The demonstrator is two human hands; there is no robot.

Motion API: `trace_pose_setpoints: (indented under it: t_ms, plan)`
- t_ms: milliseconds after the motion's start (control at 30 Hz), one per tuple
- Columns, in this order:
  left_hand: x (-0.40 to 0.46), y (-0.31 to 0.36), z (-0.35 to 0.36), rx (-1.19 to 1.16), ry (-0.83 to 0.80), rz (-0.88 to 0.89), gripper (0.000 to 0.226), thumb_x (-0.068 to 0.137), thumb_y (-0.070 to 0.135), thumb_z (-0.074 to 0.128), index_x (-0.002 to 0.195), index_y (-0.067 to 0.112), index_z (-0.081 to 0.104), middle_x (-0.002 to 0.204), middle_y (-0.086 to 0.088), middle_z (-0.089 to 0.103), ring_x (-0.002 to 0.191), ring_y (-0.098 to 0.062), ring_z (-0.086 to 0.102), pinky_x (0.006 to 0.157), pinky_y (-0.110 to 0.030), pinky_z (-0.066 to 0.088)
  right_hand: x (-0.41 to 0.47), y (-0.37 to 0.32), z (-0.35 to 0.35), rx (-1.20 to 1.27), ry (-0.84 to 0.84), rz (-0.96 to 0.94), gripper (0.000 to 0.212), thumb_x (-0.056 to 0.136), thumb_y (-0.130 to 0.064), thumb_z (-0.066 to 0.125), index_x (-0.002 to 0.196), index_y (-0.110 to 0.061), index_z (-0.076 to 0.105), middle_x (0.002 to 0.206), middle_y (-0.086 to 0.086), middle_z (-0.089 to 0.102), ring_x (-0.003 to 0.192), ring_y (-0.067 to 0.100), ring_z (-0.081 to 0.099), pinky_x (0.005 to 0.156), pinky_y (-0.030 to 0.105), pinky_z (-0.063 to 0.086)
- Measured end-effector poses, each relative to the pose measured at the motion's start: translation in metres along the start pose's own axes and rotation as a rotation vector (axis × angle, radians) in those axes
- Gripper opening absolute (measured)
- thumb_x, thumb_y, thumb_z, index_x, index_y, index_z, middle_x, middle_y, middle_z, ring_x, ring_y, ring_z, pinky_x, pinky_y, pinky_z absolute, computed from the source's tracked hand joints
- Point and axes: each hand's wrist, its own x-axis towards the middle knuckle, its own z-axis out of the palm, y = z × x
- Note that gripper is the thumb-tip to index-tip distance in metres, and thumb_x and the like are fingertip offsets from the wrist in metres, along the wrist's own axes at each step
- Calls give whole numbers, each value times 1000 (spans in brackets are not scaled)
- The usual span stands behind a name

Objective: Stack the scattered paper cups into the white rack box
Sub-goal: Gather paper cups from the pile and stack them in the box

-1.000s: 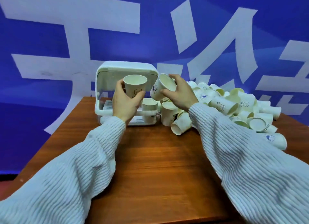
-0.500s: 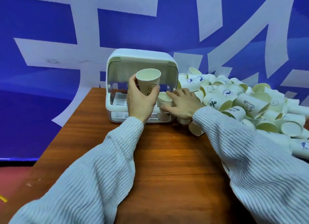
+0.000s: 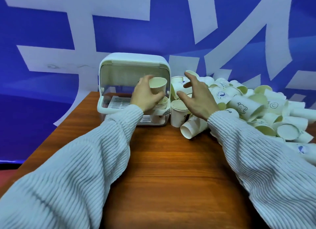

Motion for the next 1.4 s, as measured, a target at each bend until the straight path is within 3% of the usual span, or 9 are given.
trace_pose_setpoints:
  t_ms: [200, 300, 400, 467, 700, 967, 1133, 1267, 1400]
  plan:
    - [-16, -17, 17, 619, -230, 18, 97, 85, 87, 8, 151, 24, 43, 162, -4, 35, 150, -30, 23, 122, -59, 13, -17, 25, -24, -34, -101, 16, 45, 96, -36, 58, 139, -25, 60, 133, -1, 65, 126, 18, 57, 108, 43, 45]
    - [-21, -13, 17, 615, -141, 154, 76, 94, 75, 22, 150, 29, 45, 163, -5, 31, 153, -31, 14, 120, -60, 4, -32, 26, -39, -210, -281, -42, 39, 92, -38, 53, 126, -29, 70, 127, -6, 68, 121, 17, 59, 101, 47, 50]
    - [-34, -2, 26, 580, 27, 542, 47, 90, 47, 47, 128, 27, 66, 137, -3, 60, 138, -32, 41, 113, -54, 26, -47, 27, -48, -471, -410, -107, 37, 94, -38, 53, 126, -30, 69, 124, -3, 66, 120, 24, 58, 99, 46, 48]
    - [-38, 8, 38, 649, -70, 621, 39, 91, 40, 51, 122, 28, 71, 129, 2, 66, 134, -29, 45, 115, -53, 24, -53, 27, -48, -547, -385, -102, 37, 95, -39, 53, 128, -29, 68, 125, -1, 66, 119, 26, 57, 99, 43, 46]
    - [-38, 34, 59, 754, -324, 433, 29, 93, 28, 50, 115, 26, 69, 115, 1, 70, 125, -24, 51, 119, -57, 8, -63, 35, -59, -531, -264, -33, 36, 94, -41, 55, 125, -29, 69, 121, 0, 68, 118, 28, 57, 98, 44, 45]
    - [-43, 41, 34, 535, -217, 320, 16, 89, 38, 66, 98, 26, 72, 89, -2, 67, 99, -29, 61, 98, -39, 31, -61, 36, -55, -658, -457, -234, 38, 99, -43, 54, 133, -31, 65, 134, -3, 63, 126, 24, 53, 104, 42, 39]
    - [-44, 43, 25, 312, -182, 262, 38, 86, 53, 72, 70, 24, 53, 72, -1, 56, 80, -30, 57, 76, -41, 47, -57, 28, -41, -382, -239, -99, 52, 89, -35, 63, 139, -26, 55, 130, -2, 65, 121, 26, 56, 101, 45, 44]
    - [-47, 51, 18, 237, -123, 238, 41, 96, 52, 60, 68, 24, 52, 73, -5, 63, 82, -33, 61, 69, -40, 44, -49, 18, -38, -359, -392, -51, 89, 80, -60, 75, 154, -25, 42, 147, 2, 58, 135, 27, 51, 108, 43, 43]
    - [-49, 52, 7, 95, 153, 292, 30, 101, 41, 55, 83, 18, 62, 85, -10, 70, 81, -37, 63, 73, -43, 49, -56, 21, -26, -619, -390, -81, 93, 79, -90, 34, 143, -25, 58, 139, 5, 62, 131, 27, 53, 106, 45, 39]
